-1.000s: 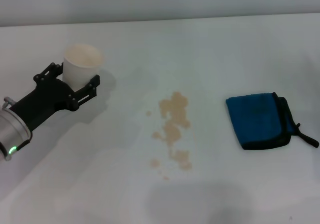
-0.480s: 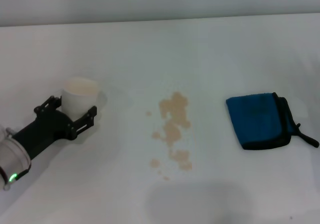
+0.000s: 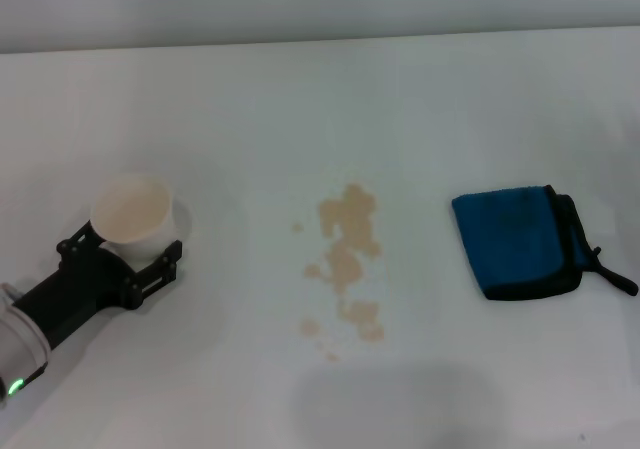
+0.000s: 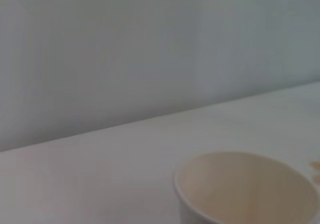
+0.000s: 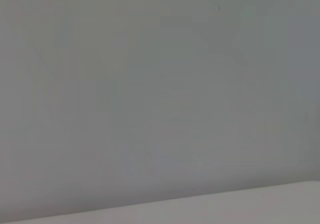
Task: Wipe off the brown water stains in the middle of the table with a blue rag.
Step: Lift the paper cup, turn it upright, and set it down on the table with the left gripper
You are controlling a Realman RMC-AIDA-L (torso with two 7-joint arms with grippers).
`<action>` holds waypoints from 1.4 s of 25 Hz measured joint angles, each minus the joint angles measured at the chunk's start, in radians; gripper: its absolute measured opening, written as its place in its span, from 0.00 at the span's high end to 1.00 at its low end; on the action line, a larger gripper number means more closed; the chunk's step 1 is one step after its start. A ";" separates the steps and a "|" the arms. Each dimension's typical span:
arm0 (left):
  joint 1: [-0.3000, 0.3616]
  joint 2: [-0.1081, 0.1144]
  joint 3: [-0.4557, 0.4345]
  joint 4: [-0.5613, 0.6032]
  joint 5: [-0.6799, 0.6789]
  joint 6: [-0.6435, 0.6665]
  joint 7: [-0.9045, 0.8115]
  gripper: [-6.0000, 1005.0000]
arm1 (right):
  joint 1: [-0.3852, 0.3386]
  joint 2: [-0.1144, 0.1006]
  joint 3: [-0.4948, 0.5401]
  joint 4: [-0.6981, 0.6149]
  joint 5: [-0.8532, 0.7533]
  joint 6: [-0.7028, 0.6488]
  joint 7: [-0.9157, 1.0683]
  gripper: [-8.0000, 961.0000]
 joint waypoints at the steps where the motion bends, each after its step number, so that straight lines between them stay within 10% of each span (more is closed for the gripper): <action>1: 0.004 0.000 0.000 0.000 -0.001 0.000 0.022 0.18 | 0.000 0.000 0.000 0.000 0.000 0.000 0.000 0.59; 35: 0.040 0.007 0.037 0.022 -0.042 -0.077 0.151 0.13 | -0.012 -0.003 -0.001 -0.005 0.000 0.010 -0.001 0.59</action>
